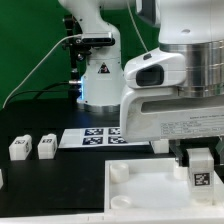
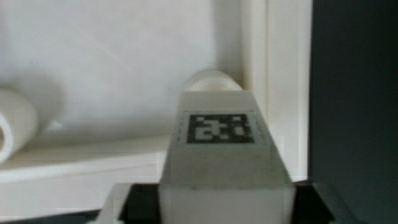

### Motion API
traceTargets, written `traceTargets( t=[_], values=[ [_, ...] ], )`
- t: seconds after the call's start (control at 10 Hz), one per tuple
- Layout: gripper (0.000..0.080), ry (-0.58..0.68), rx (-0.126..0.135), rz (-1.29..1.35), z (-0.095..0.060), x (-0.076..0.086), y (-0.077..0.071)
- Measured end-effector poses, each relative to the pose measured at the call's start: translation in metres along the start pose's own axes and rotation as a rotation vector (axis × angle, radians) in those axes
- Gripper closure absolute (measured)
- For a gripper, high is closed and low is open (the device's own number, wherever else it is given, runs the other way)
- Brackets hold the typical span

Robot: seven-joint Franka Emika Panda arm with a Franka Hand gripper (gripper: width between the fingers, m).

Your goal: Assemble one leg

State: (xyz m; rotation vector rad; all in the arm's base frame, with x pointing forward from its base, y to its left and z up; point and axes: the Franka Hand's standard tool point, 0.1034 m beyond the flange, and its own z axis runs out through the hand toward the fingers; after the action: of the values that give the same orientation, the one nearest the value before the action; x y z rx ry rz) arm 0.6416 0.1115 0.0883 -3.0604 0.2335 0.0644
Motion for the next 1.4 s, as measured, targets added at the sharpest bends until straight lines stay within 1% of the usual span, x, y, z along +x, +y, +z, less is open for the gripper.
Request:
traceTargets(
  t=[0.3,0.4,0.5,0.6,0.7,0.8,1.0,1.1,1.3,1.4],
  values=[
    [0.0508,0.003,0.001,0.262,0.001,0.000,-0.001],
    [0.0508,0.036,0.007,0.488,0.001,-0.001,0.000],
    [0.0507,0.046,0.018,0.656,0.001,-0.003,0.002],
    [0.0507,0.037,0.033,0.805,0.002,-0.003,0.004],
    [0.0507,0.025,0.048,1.017,0.002,-0.004,0.005],
    [0.0506,0.016,0.055,1.136,0.002,-0.004,0.006],
    [0.0506,0.011,0.052,1.380,0.003,-0.008,-0.001],
    [0.0506,0.015,0.053,1.454,0.003,-0.009,-0.009],
    [0.0506,0.016,0.050,1.362,0.003,-0.010,-0.008],
    [0.0506,0.016,0.049,1.356,0.004,-0.010,-0.008]
  ],
)
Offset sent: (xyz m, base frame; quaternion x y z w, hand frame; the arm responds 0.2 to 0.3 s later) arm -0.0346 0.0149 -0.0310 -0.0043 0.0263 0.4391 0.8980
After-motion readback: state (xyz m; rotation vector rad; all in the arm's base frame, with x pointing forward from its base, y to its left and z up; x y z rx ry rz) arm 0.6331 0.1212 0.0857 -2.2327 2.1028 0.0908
